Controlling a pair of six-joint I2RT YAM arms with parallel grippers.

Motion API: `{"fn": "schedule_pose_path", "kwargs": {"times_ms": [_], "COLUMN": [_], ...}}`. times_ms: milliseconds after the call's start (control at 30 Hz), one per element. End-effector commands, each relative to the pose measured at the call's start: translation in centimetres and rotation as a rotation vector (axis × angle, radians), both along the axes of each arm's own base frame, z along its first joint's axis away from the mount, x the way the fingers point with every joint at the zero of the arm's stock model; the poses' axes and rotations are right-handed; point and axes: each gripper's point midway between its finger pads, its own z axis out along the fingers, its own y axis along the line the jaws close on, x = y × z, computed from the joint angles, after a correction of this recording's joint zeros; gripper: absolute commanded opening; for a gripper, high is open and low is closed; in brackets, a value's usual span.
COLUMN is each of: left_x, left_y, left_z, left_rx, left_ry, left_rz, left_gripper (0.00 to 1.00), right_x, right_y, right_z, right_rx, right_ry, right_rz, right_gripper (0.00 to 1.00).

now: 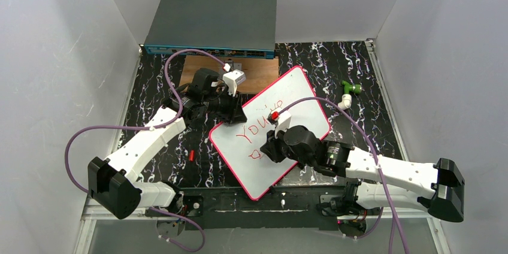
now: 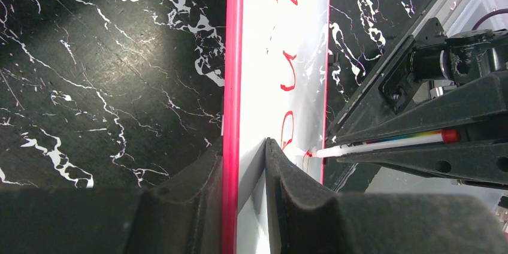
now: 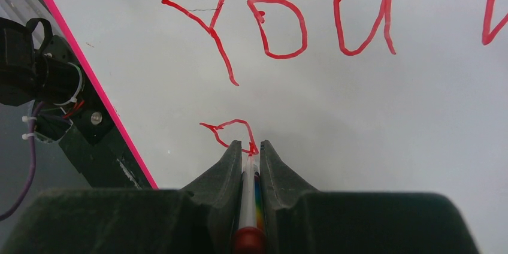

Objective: Write a sentence on the whiteboard

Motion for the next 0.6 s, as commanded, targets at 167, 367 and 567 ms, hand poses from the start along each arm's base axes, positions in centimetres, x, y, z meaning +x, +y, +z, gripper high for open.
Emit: {"fn": "schedule_pose_path", "kwargs": {"times_ms": [167,367,567], "left_x": [1.15,1.16,1.13], "left_y": [3.05,3.07,3.14], "left_z": [-1.59,-1.52,-1.4], "left_rx": [0.161,0.159,0.159], "left_ry": [-0.088,-0.089,-0.093], "left_rz": [0.058,0.06,0.063], "left_gripper": [0.0,0.0,0.0], "right_x": [-0.34,-0.63,-0.84], "right_y": [-0.39,-0.12,0.12], "right_z": [-1.68,-1.76,-1.74], "right_rx": [-0.046,-0.047,-0.046], "right_ry": [0.024,0.03,0.032], "right_rz": [0.007,0.027,0.043], "right_gripper": [0.01,0.01,0.01]}}
